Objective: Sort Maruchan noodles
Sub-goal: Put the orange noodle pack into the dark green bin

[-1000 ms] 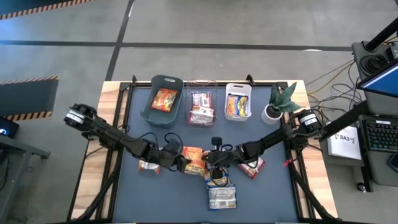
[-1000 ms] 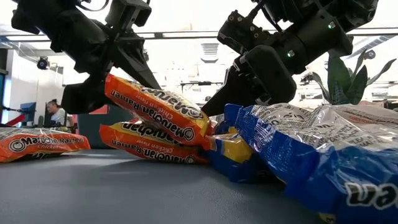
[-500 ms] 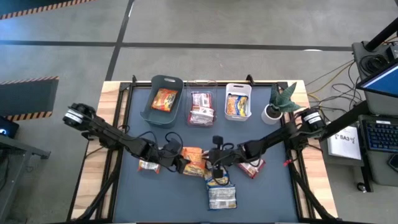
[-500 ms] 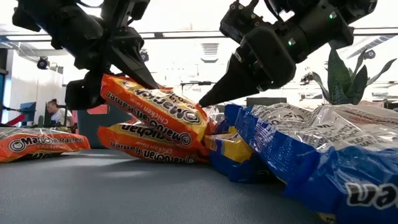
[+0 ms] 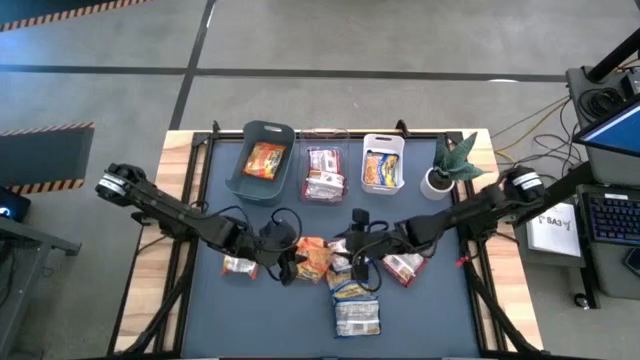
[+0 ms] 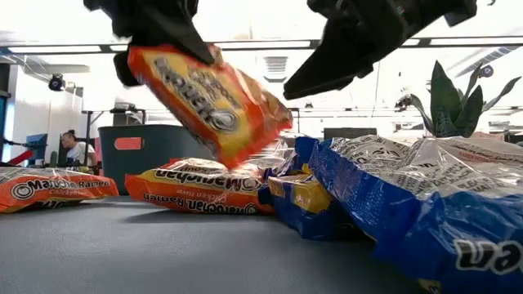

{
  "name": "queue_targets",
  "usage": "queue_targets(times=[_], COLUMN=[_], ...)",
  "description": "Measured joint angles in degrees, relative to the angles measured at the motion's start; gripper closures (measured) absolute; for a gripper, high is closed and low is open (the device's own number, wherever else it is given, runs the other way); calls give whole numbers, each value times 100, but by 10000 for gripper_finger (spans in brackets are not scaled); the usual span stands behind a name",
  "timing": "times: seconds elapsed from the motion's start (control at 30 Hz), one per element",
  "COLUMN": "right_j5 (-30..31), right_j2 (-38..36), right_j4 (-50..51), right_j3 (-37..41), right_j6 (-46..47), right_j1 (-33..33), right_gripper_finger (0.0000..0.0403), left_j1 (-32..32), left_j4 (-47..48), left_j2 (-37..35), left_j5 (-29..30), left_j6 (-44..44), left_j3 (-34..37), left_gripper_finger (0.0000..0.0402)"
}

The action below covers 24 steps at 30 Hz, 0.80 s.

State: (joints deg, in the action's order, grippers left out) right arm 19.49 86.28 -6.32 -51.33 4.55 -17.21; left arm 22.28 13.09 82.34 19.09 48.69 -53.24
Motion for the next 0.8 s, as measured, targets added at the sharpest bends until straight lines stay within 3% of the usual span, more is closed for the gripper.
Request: queue_targets(times=[0.17, 0.4, 0.6, 0.8], right_j5=[2, 2, 2, 2], right_j2=[-485, -1087, -1278, -1173], right_j4=[371, 379, 271, 220], right_j3=[71, 414, 596, 601], right_j6=[-6, 50, 146, 149], right_j1=[0, -1, 0, 0], right_gripper_finger=[192, 191, 191, 190], left_j1=[-7, -57, -414, -1179], left_j4=[1764, 4466, 5522, 5605], left_j2=[-34, -44, -142, -379], left_j5=[498, 1732, 2264, 2349], left_j6=[-534, -860, -1269, -2086], left_j3=[-1061, -2602, -3379, -3484], left_gripper_finger=[308, 312, 312, 312])
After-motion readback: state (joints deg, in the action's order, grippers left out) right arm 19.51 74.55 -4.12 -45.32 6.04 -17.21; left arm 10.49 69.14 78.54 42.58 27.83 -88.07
